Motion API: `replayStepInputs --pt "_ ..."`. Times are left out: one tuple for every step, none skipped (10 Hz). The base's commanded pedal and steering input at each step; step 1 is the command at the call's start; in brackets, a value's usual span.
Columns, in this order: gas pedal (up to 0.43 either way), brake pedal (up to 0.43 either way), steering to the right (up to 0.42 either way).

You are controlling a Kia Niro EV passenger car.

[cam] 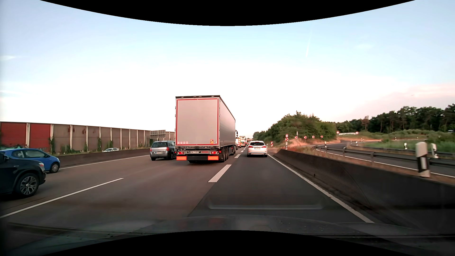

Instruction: Follow the waypoints while adhering to traffic rules and regulations

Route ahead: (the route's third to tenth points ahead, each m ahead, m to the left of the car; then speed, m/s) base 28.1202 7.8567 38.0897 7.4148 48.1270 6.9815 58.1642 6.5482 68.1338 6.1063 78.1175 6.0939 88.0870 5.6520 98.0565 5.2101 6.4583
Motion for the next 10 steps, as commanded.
replayStepInputs --pt "0.0 0.091 -0.038" --pt "0.0 0.091 -0.036" --pt "0.0 0.098 -0.036" --pt "0.0 0.116 -0.036" --pt "0.0 0.128 -0.036" --pt "0.0 0.134 -0.036" --pt "0.0 0.14 -0.036" --pt "0.0 0.146 -0.036" --pt "0.0 0.146 -0.036" --pt "0.0 0.165 -0.036"
